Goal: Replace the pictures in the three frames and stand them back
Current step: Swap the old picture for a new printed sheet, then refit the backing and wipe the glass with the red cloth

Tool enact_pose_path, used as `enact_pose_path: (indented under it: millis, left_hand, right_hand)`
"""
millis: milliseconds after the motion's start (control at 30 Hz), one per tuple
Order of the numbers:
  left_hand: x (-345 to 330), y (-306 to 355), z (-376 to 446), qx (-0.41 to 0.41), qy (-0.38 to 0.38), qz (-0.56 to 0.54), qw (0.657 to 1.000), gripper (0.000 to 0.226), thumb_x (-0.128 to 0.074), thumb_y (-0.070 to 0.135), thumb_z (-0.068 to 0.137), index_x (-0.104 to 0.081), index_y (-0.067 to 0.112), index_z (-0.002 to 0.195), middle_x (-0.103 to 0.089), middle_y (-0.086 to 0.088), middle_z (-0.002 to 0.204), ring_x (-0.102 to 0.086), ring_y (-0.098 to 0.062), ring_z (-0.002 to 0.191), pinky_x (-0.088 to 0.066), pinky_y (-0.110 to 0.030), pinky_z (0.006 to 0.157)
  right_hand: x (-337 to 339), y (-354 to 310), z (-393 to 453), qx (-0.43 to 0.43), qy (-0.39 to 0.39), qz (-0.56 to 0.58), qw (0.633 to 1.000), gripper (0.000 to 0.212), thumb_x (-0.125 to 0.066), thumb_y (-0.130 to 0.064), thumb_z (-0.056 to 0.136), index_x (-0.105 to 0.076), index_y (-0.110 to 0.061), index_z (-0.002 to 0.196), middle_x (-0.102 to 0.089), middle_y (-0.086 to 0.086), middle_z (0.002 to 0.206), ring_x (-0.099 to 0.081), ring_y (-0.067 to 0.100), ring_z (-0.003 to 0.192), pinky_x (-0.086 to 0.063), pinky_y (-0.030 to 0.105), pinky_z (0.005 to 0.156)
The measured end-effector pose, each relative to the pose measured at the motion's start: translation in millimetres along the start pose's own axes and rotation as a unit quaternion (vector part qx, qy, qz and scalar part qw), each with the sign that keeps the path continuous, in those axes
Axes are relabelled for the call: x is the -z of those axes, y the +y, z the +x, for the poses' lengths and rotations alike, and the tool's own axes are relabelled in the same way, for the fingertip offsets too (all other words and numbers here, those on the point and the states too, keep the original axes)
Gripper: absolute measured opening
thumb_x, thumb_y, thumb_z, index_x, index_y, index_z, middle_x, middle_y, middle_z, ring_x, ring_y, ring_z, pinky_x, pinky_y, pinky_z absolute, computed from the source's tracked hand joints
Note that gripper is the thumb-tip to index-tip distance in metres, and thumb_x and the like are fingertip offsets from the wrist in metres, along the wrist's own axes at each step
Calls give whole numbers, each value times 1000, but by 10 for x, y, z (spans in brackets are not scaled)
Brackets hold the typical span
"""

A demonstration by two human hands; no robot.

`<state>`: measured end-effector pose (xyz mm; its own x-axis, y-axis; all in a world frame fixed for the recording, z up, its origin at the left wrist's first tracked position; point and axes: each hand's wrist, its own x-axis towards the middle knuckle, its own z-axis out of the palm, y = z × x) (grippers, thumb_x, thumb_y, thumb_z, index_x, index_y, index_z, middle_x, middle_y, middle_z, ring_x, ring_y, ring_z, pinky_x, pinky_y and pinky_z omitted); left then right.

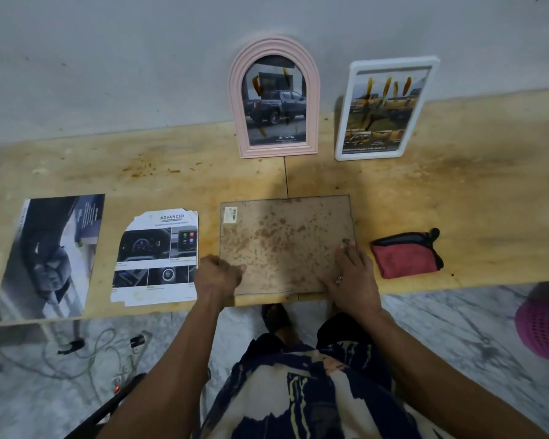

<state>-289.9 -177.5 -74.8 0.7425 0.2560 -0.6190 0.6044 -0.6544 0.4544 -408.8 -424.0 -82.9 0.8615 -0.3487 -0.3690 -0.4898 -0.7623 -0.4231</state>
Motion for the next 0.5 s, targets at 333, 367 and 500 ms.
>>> enact_pose_path:
  millis: [333, 367, 500]
  left_hand:
    - [492, 322, 7, -15, 24, -95, 995, 43, -93, 33, 65, -68, 9, 91, -69, -4, 94, -64, -23, 90, -50, -32, 77]
    - [573, 405, 13, -25, 24, -103, 994, 42, -94, 32, 62, -68, 11, 88, -69, -4, 91, -65, -22, 88, -52, -32, 77]
    - [852, 677, 45, -59, -9, -134, 989, 27, -88, 29, 62, -65, 16, 57, -60, -18, 65, -65, -29, 66, -45, -31, 59]
  right_hand:
    - [821, -159, 67, 26, 75, 215, 973, 54, -71, -52, 79, -65, -16, 119, -65, -7, 100, -60, 0, 84, -43, 5, 64]
    - [943, -164, 71, 45, 55, 227, 971, 57, -70, -56, 75, -65, -18, 119, -64, -8, 104, -61, 3, 91, -44, 7, 66]
    - [1221, -146, 190, 85, -28, 254, 963, 71, -84, -52, 58, -64, -25, 120, -64, -10, 117, -58, 6, 107, -49, 23, 87]
